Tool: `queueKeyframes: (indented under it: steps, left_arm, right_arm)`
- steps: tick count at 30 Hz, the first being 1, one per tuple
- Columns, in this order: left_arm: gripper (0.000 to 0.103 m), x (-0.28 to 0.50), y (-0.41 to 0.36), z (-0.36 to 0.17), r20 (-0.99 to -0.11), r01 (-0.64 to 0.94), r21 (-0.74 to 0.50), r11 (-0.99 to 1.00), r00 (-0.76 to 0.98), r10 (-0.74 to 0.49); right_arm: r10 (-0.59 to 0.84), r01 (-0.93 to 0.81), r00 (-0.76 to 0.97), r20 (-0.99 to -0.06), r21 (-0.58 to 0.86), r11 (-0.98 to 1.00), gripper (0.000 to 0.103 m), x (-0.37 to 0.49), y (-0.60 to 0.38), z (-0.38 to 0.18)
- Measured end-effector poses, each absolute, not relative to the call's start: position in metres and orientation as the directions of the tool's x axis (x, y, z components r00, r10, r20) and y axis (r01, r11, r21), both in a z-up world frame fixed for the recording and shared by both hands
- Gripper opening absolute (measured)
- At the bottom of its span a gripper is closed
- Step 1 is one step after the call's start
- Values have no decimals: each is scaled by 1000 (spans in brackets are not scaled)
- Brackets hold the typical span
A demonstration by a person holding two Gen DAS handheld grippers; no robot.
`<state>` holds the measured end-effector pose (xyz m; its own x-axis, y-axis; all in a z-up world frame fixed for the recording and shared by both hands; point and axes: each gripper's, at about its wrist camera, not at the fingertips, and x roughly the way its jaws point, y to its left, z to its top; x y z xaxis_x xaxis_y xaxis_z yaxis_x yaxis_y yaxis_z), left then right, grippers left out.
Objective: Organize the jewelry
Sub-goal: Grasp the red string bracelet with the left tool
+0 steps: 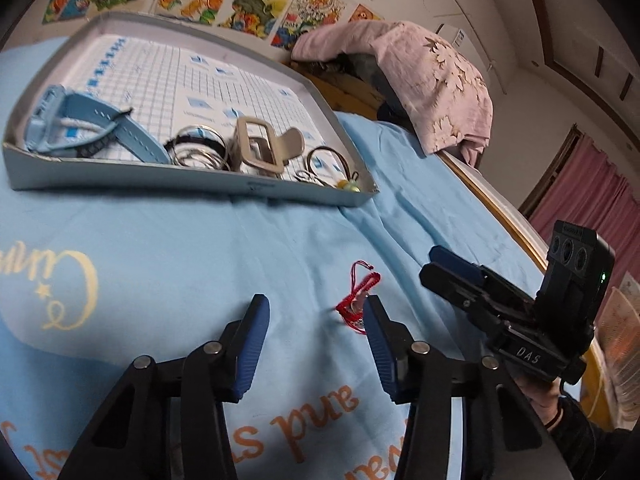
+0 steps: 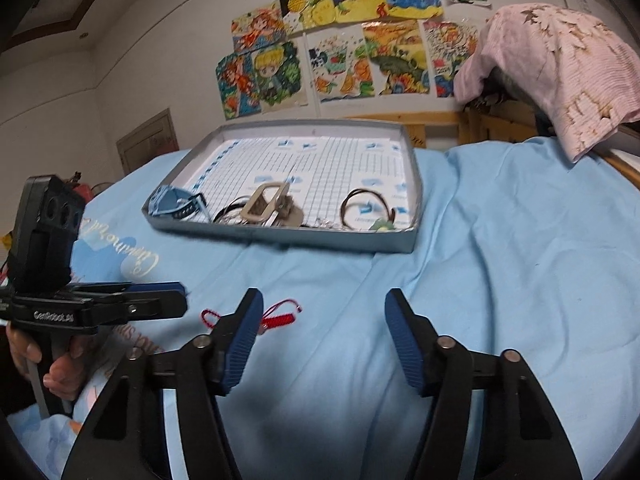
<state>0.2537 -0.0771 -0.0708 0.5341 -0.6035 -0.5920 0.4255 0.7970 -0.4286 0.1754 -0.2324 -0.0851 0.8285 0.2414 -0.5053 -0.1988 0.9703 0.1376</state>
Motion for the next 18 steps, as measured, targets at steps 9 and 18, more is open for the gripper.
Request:
queueKeyframes:
  steps: [9, 18]
  left_arm:
    - [40, 263, -83, -79, -596, 428, -490, 759, 470, -651]
    - [28, 269, -84, -84, -594, 419, -535, 734, 431, -679]
  right_arm:
    - [282, -248, 784, -552, 137, 959, 41, 177, -222, -94]
    - [300, -263, 767, -567, 147, 953, 41, 177, -223, -98]
